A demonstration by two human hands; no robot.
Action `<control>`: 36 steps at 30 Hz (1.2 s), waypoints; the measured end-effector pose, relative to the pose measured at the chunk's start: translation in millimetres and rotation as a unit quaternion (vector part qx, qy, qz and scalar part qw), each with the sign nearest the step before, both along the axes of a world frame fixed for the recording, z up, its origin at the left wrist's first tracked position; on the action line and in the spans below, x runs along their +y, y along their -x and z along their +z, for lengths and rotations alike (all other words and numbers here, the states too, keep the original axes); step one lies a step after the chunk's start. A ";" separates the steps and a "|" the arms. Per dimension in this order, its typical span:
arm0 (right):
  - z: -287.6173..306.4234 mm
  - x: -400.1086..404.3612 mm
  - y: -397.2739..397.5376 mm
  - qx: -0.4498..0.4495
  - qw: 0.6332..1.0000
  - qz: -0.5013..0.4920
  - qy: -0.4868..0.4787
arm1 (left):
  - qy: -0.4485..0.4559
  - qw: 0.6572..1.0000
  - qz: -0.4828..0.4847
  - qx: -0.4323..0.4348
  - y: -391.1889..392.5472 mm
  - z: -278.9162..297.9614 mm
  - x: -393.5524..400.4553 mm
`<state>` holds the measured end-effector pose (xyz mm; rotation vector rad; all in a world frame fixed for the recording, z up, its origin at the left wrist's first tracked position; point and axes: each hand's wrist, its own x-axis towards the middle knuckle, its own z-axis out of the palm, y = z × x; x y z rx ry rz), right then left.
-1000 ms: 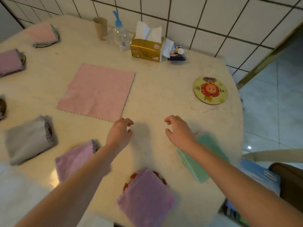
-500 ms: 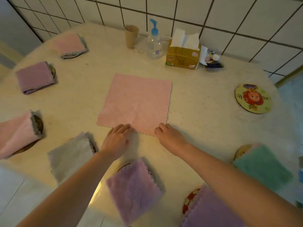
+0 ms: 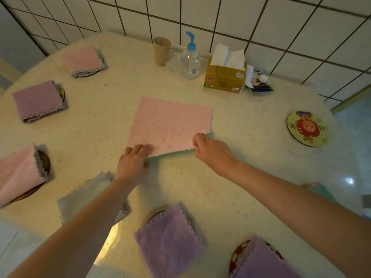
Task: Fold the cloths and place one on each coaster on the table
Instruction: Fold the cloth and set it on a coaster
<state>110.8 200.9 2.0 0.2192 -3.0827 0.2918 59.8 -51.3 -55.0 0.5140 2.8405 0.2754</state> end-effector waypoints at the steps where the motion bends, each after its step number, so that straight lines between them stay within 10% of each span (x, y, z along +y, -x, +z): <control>1: 4.2 4.8 4.1 -0.011 0.998 -0.033 0.043 | 0.001 1.000 0.014 0.009 4.0 1.6 -4.6; 6: 25.2 37.8 18.7 -0.086 0.943 -0.096 0.308 | -0.108 0.992 0.063 0.026 21.4 16.7 -1.1; 17: 57.8 152.4 -92.8 -0.038 0.975 -0.052 0.212 | -0.240 0.970 0.011 0.032 -70.1 49.1 98.5; 30: -29.2 197.1 -250.1 -0.065 0.987 0.045 0.140 | -0.093 0.989 -0.060 -0.095 -201.7 9.6 101.9; 36: -27.0 204.9 -231.2 -0.109 0.949 -0.138 0.263 | -0.156 0.982 0.069 -0.087 -183.2 24.1 104.2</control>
